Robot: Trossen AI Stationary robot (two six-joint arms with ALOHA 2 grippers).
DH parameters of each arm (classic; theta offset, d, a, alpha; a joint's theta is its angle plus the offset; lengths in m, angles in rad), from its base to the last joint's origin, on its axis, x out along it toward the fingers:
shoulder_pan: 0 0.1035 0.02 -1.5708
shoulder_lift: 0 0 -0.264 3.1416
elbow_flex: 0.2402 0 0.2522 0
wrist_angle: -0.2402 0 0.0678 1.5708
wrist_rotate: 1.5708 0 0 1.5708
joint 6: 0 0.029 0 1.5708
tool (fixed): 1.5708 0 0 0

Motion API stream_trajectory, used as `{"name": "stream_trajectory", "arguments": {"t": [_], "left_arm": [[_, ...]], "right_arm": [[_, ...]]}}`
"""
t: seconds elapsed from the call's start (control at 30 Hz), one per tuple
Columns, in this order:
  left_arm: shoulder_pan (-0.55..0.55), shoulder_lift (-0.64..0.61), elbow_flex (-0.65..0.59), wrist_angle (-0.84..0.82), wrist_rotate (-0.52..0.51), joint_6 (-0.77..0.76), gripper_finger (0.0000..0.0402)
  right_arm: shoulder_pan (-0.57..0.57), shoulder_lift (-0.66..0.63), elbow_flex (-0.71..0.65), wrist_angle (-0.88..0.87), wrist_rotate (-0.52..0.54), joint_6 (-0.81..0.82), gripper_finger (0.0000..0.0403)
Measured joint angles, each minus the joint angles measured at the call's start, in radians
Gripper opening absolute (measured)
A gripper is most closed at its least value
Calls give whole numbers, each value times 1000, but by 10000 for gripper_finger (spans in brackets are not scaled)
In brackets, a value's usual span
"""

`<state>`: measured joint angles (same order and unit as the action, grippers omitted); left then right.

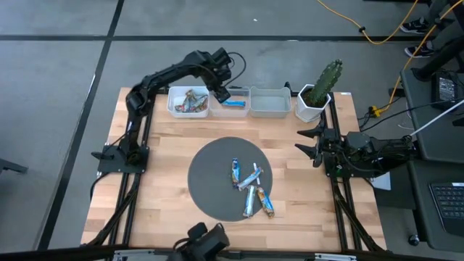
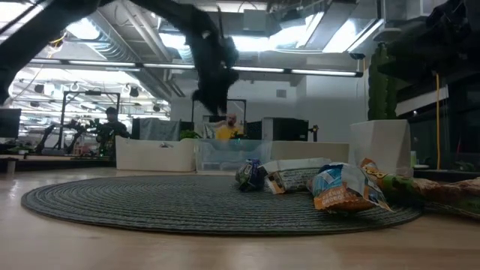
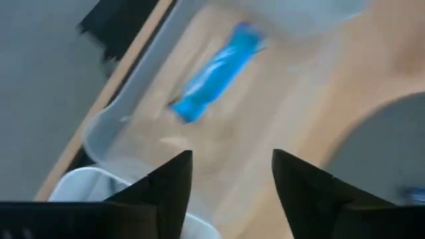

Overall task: Pick and place Granola Bars by type
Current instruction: Put the blue granola bar into the transparent bin

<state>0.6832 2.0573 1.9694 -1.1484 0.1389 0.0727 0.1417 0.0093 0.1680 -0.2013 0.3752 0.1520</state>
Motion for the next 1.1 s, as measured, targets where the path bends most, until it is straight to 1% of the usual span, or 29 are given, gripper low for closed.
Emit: {"name": "stream_trajectory", "arguments": {"t": [0.1,0.2,0.3,0.4,0.47,0.53,0.63,0.7,0.77,0.87,0.93,1.0,1.1], "left_arm": [[-6,-74,0,4,131,-24,208],[-25,-158,0,17,275,-63,205],[-77,-257,0,2,367,-107,196],[-167,-353,0,-12,413,-106,187],[-235,-413,0,-10,399,-86,181],[-300,-466,1,7,333,-57,175],[-392,-510,1,31,166,-16,169],[-449,-516,1,31,57,1,166],[-497,-510,1,23,-13,28,164],[-572,-469,1,14,-110,104,169],[-616,-424,1,-8,-184,163,180],[-641,-372,1,-40,-250,214,196],[-650,-284,1,-60,-329,236,223]], "right_arm": [[0,0,0,-7,0,0,280],[0,0,0,-7,0,-1,280],[0,0,0,-6,0,0,280],[0,0,0,-6,0,0,280],[0,0,0,-6,-1,-1,280],[0,0,0,-6,-1,-2,280],[0,0,0,-6,-1,-3,280],[0,0,0,-6,-1,-3,280],[0,0,0,-6,-2,-3,280],[0,0,0,-6,-2,0,280],[0,0,0,-5,-2,0,280],[0,0,0,-5,-2,0,280],[0,0,0,-5,-2,0,280]]}}
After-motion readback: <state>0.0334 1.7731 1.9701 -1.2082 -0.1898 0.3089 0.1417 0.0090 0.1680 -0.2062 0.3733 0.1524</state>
